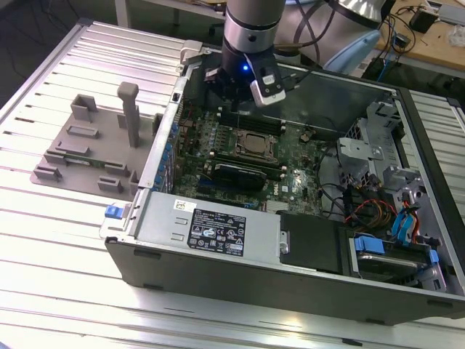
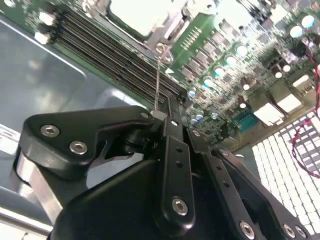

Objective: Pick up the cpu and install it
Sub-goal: 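Install the first cpu locking lever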

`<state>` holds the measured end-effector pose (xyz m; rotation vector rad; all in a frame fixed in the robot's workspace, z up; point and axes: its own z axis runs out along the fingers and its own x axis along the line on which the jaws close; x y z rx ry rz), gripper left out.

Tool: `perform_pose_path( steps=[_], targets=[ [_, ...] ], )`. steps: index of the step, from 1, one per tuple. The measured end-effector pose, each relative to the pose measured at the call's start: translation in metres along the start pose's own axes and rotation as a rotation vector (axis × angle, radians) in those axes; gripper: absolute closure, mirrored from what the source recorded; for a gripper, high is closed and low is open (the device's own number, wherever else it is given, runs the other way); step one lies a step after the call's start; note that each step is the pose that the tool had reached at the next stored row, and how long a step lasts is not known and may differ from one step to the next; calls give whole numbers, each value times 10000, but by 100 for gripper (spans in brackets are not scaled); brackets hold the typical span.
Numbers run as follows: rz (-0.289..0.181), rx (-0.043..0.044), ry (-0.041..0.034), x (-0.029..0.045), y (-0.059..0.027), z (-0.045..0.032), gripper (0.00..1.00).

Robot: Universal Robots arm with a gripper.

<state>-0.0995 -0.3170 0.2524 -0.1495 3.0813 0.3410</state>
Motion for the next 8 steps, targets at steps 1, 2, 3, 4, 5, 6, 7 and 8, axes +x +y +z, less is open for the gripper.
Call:
perform_pose_path(
  steps=[1, 2, 3, 4, 5, 6, 7, 8],
  targets=[
    [0, 0, 4, -46, -15, -1, 89],
    [1, -1, 6, -93, -31, -1, 89],
    [1, -2, 9, -141, -48, -1, 89],
    [5, -2, 14, -185, -66, -3, 89],
    [6, -2, 20, -226, -85, -5, 89],
    [9, -3, 23, -246, -94, -5, 89],
    [10, -2, 22, -246, -94, -5, 89],
    [11, -2, 22, -246, -94, -6, 89]
  ],
)
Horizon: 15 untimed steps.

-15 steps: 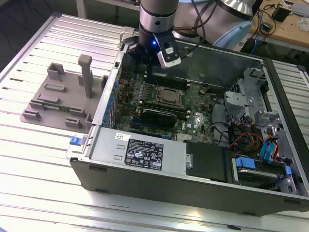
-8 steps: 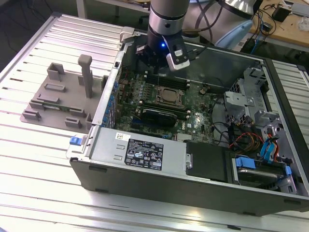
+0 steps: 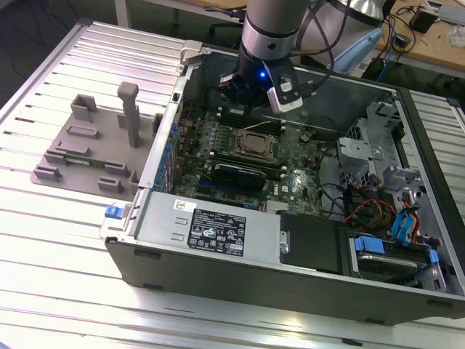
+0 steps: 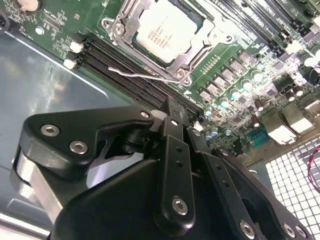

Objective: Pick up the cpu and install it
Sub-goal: 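Install the first cpu locking lever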

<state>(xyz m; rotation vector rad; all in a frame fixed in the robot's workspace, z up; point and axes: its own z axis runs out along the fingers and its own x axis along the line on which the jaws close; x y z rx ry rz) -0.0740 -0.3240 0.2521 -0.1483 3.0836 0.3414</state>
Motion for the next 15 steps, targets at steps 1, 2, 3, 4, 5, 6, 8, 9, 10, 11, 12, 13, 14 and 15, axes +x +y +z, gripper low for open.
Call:
perform_pose_path(
  steps=[1, 2, 3, 4, 5, 6, 8, 9, 10, 11, 12, 13, 14, 15],
  targets=[
    [0, 0, 0, 0, -1, 1, 89],
    [-1, 7, -1, 0, -3, 7, 89],
    [-3, 22, -4, 0, -4, 14, 89],
    [-4, 58, -12, 1, -6, 25, 89],
    [-2, 98, -20, 1, -8, 34, 89],
    [-3, 128, -27, 1, -10, 40, 89],
    [-1, 189, -46, 2, -12, 52, 89],
    [16, 230, -65, 2, -15, 64, 89],
    [55, 240, -73, -2, -18, 75, 89],
    [98, 243, -81, -8, -21, 84, 89],
    [166, 245, -95, -22, -26, 100, 89],
    [239, 249, -110, -26, -28, 109, 89],
    [322, 253, -127, -27, -30, 117, 89],
    [493, 261, -164, -30, -34, 132, 89]
  ],
)
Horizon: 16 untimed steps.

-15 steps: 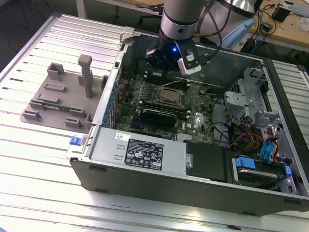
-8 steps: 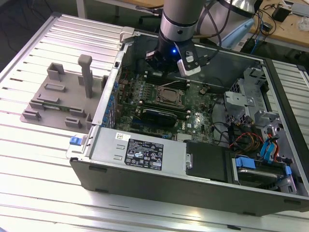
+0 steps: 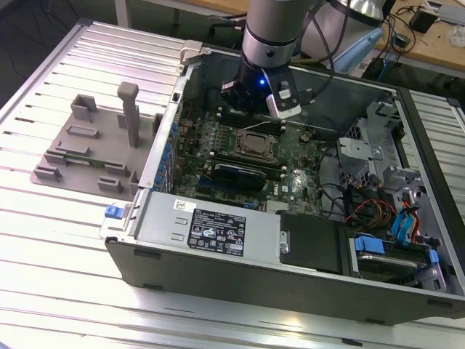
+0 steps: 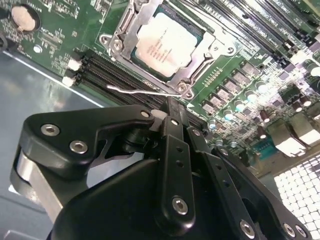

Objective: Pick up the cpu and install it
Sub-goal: 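Install the first cpu locking lever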

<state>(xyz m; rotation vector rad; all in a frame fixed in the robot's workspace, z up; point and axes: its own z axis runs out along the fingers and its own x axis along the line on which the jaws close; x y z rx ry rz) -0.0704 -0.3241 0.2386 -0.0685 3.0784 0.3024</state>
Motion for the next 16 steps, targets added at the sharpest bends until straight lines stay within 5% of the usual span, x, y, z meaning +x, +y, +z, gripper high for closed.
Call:
perform_pose_path(
  steps=[7, 16],
  targets=[
    [314, 15, -62, -112, -13, 42, 89],
    [581, 14, -115, -157, 35, 94, 89]
  ],
)
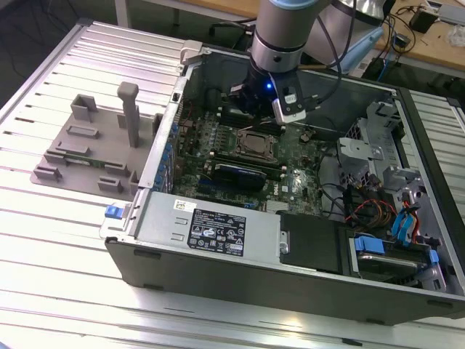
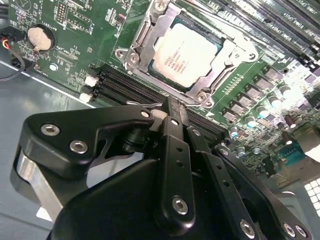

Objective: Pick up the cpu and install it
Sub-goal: 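Install the first cpu locking lever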

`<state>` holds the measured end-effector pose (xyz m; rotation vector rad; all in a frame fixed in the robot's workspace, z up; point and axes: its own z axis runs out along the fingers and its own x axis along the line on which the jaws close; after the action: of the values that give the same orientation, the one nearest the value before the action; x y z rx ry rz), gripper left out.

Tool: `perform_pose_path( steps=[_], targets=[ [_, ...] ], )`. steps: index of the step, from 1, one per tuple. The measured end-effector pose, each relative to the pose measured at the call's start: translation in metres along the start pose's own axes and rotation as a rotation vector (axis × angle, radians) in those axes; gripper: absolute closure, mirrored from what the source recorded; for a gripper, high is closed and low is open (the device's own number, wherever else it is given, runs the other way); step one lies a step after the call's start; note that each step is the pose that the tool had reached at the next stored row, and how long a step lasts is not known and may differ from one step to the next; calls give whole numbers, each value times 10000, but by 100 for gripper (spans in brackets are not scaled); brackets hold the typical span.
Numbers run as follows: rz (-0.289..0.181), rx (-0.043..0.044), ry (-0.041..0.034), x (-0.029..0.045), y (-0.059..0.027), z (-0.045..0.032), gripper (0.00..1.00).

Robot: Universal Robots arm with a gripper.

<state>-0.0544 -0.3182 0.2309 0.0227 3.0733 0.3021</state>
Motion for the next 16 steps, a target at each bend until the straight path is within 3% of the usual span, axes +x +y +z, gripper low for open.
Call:
perform_pose_path(
  steps=[7, 16],
  targets=[
    [4, -1, 0, -35, 28, 41, 89],
    [-5, -3, -37, -32, 133, 113, 89]
  ],
)
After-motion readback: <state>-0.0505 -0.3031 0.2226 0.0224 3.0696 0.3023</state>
